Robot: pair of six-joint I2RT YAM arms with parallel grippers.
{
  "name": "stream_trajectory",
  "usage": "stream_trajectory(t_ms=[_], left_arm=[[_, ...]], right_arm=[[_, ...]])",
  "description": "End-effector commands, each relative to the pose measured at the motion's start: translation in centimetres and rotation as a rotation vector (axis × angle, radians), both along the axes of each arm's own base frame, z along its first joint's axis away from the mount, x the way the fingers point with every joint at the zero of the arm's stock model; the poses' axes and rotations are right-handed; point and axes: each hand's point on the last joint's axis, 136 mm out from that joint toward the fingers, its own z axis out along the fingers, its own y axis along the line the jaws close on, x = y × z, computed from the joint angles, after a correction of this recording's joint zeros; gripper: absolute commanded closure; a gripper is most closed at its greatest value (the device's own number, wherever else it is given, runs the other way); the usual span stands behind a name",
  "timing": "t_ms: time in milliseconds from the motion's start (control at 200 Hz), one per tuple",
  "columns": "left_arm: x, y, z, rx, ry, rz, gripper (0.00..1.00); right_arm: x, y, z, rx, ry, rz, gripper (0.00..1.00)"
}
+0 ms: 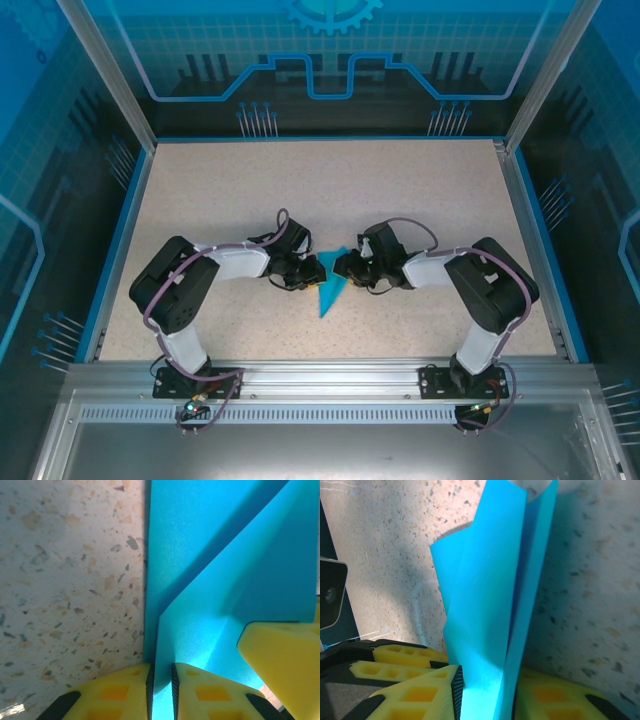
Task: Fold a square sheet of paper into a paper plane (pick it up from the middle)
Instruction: Turn over the paper at the center of the table.
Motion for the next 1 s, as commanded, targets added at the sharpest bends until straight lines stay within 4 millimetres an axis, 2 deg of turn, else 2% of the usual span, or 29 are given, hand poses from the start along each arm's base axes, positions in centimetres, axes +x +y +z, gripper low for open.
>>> stream_trajectory(t_ms=[0, 130, 245, 395, 450, 570, 610, 625, 705, 800, 875, 935, 995], left_arm=[[-0.2, 0.6, 0.1, 0.007, 0.002, 0.021, 0.8], [-0.1, 0.6, 0.5, 0.004, -0.007, 0.024, 0.79], [0.0, 0.6, 1.1, -0.002, -0.024, 0.023, 0.79], [0.2, 1.2, 2.8, -0.004, -0.077, 0.046, 0.76], [0.2, 1.7, 3.4, 0.007, -0.103, 0.061, 0.74], [0.3, 3.5, 5.1, 0.055, -0.179, 0.112, 0.7], [0.2, 4.3, 5.7, 0.082, -0.2, 0.132, 0.69], [0.2, 4.6, 5.9, 0.093, -0.211, 0.141, 0.68], [0.2, 6.3, 6.8, 0.146, -0.256, 0.184, 0.66], [0.0, 8.2, 7.5, 0.207, -0.295, 0.231, 0.66], [-0.2, 9.5, 7.8, 0.246, -0.317, 0.274, 0.65], [-0.3, 10.5, 8.0, 0.268, -0.333, 0.308, 0.65], [-0.5, 11.3, 8.2, 0.283, -0.347, 0.339, 0.65]], right_arm=[[0.7, 1.4, 0.5, 0.019, -0.069, 0.057, 0.72], [0.7, 1.9, 0.5, 0.033, -0.086, 0.08, 0.76], [0.8, 1.9, 0.6, 0.022, -0.097, 0.09, 0.82], [1.0, 1.7, 2.0, -0.003, -0.132, 0.106, 0.9], [0.7, 1.2, 2.3, -0.037, -0.129, 0.118, 0.9], [0.7, -0.4, 4.3, -0.155, -0.165, 0.133, 0.9], [0.1, -1.7, 4.4, -0.239, -0.156, 0.141, 0.9], [0.7, -1.8, 5.4, -0.257, -0.181, 0.138, 0.9], [0.3, -4.0, 7.3, -0.443, -0.228, 0.15, 0.89], [-0.2, -8.7, 9.0, -0.782, -0.196, 0.111, 0.87], [-0.5, -11.5, 10.5, -1.052, -0.181, 0.123, 0.87], [-0.6, -12.9, 12.1, -1.249, -0.17, 0.104, 0.87], [-0.7, -13.2, 12.5, -1.378, -0.139, 0.101, 0.86]])
